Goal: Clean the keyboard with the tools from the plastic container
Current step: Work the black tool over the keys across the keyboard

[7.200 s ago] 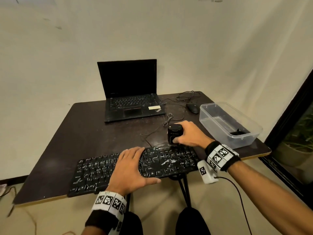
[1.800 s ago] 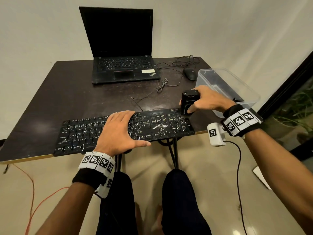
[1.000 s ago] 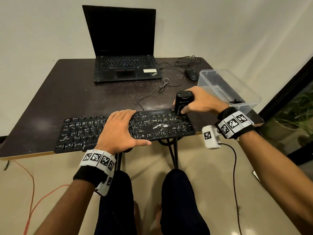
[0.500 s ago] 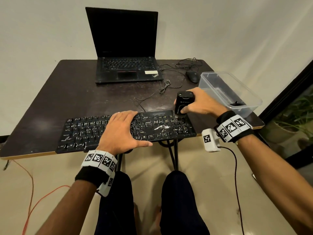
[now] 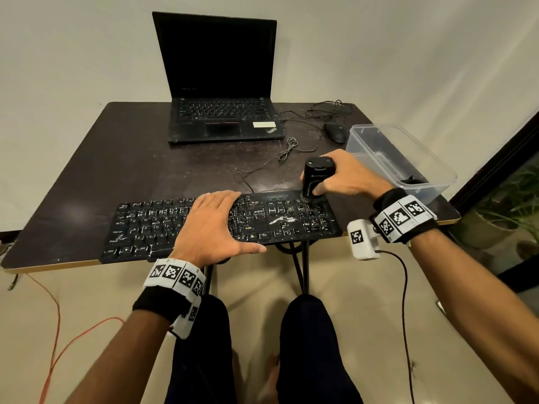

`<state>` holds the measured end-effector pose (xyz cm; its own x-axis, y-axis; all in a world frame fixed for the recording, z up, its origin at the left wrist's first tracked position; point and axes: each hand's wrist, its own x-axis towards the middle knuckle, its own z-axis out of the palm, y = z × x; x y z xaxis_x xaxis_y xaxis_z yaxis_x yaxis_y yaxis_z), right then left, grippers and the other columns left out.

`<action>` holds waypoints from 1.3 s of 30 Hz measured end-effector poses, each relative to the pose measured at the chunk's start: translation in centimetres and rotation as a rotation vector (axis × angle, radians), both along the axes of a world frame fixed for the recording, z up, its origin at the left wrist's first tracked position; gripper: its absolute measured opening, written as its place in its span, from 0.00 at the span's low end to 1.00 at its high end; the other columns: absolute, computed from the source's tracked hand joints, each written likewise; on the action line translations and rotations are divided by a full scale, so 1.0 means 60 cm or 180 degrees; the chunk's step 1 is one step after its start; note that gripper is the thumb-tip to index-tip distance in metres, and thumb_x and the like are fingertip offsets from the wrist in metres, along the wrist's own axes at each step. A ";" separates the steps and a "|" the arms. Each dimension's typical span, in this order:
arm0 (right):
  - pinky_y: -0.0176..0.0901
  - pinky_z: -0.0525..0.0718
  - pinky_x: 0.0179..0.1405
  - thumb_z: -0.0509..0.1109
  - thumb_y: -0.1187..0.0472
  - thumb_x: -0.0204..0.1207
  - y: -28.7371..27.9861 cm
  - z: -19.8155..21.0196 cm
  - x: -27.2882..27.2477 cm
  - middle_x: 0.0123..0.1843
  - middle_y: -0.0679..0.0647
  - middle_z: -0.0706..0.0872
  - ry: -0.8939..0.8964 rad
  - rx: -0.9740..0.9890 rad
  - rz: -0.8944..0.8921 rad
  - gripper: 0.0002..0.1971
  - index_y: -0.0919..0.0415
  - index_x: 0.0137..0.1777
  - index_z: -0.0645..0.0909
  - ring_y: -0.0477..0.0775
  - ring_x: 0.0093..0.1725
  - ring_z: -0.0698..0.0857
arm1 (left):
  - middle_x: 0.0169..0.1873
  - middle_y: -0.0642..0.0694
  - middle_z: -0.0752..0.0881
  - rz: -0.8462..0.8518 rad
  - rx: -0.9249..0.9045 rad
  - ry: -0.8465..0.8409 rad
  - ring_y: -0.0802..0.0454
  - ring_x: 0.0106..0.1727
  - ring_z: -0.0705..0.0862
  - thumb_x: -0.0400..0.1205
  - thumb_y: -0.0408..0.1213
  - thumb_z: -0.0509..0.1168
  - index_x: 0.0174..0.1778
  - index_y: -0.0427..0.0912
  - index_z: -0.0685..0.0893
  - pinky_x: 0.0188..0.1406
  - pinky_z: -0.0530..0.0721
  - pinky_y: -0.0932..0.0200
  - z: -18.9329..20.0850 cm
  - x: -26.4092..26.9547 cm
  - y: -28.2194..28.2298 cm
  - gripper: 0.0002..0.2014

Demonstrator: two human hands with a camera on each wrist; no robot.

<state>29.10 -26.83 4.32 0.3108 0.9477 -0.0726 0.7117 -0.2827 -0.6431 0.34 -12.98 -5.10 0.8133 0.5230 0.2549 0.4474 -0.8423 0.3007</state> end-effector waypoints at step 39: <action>0.56 0.89 0.67 0.85 0.64 0.64 0.031 -0.009 -0.041 0.53 0.47 0.96 0.0049 0.0103 0.0351 0.20 0.51 0.57 0.94 0.48 0.56 0.94 | 0.77 0.51 0.78 -0.0029 0.0068 -0.0097 0.49 0.79 0.74 0.57 0.90 0.63 0.82 0.47 0.73 0.88 0.61 0.46 -0.004 0.000 -0.004 0.65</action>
